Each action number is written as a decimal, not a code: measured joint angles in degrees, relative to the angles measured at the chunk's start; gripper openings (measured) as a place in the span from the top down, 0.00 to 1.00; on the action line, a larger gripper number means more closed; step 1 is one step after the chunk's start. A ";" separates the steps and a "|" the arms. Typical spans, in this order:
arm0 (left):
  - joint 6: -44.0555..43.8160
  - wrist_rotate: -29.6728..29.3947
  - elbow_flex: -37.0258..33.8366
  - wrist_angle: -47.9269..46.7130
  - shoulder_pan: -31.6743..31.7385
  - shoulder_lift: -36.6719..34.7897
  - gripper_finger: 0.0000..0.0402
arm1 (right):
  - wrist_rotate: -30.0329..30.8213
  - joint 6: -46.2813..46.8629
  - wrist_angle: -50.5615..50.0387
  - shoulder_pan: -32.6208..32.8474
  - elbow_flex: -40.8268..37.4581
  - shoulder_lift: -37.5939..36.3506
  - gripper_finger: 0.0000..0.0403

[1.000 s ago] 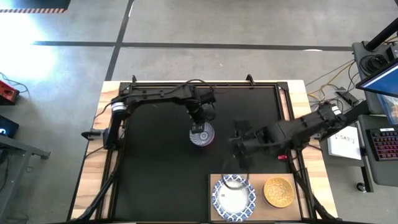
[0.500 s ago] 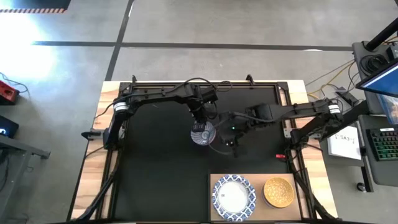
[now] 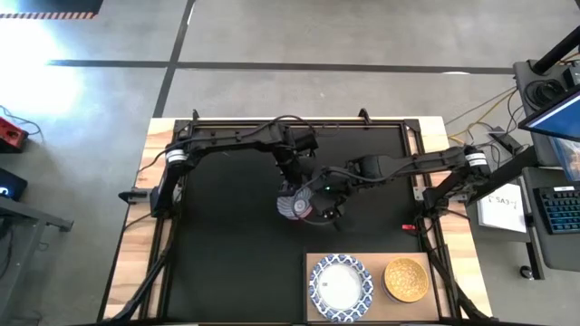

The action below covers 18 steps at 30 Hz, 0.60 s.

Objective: Place and stack bowls onto a shelf
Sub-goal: Stack the blue orange bowl on top of the yellow bowl on the shelf

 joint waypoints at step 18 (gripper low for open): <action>-0.30 2.90 -0.48 -1.73 -0.96 0.87 0.98 | 0.86 -3.20 4.40 -0.34 0.39 3.15 0.67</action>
